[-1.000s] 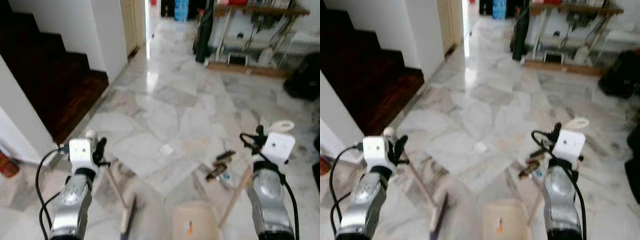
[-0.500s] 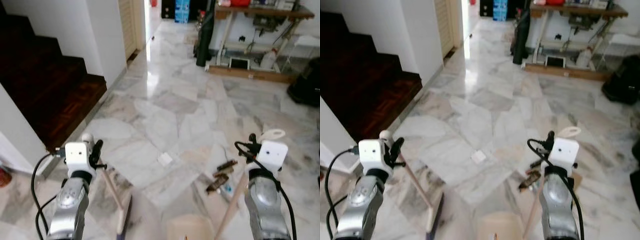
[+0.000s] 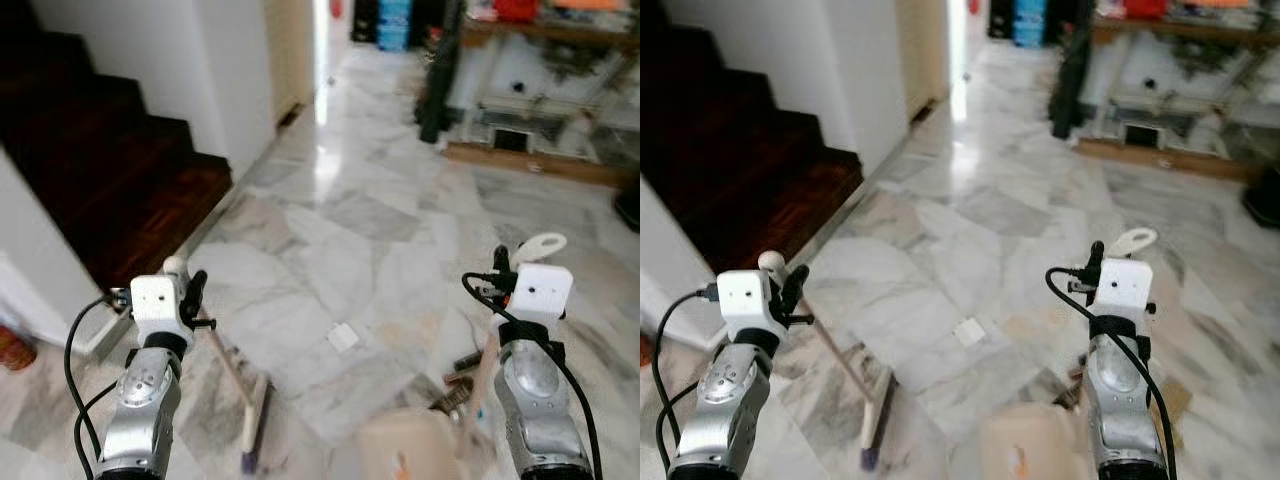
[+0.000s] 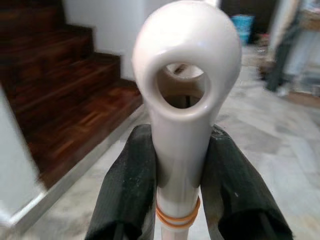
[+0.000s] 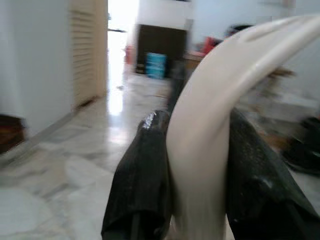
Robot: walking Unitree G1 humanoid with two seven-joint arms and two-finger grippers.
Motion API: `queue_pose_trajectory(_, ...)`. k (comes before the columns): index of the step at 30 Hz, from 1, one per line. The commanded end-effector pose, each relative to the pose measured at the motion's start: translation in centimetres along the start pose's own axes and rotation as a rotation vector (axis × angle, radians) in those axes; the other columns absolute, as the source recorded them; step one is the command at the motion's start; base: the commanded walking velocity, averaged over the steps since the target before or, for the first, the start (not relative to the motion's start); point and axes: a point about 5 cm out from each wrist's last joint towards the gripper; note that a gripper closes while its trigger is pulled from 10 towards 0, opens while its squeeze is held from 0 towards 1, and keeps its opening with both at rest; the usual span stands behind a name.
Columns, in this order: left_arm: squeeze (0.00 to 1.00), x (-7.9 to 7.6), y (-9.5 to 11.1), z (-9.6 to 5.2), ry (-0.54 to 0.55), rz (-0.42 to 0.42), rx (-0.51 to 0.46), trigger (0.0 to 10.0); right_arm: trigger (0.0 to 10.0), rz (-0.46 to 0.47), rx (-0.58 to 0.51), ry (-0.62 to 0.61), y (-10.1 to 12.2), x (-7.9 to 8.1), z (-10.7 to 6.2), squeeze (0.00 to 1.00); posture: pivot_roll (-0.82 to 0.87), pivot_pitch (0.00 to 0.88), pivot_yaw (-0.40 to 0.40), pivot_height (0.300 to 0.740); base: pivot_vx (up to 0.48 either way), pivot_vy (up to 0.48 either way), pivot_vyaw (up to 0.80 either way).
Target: Sweep floor
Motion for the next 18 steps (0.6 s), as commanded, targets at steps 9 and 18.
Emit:
queue_pose_trajectory(9,0.0,0.51,1.51,0.59,0.021,0.028,-0.062,10.0,10.0,0.061,-0.074,0.014,1.61,0.55,0.34,0.0,-0.06,0.0,-0.007,0.74,0.337,0.0,0.0)
queue_pose_trajectory(18,0.0,0.42,1.54,0.63,0.022,0.028,-0.063,10.0,10.0,0.065,-0.078,0.015,1.76,0.57,0.43,0.0,-0.06,0.0,-0.008,0.74,0.334,0.0,0.0)
Point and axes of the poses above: a point about 5 cm out from each wrist's last joint towards the gripper, its own z axis pointing out of the wrist towards the gripper, its own y axis along the axis of the wrist's last joint, x = y × z, and after that the axes turned 9 degrees about z, right-handed
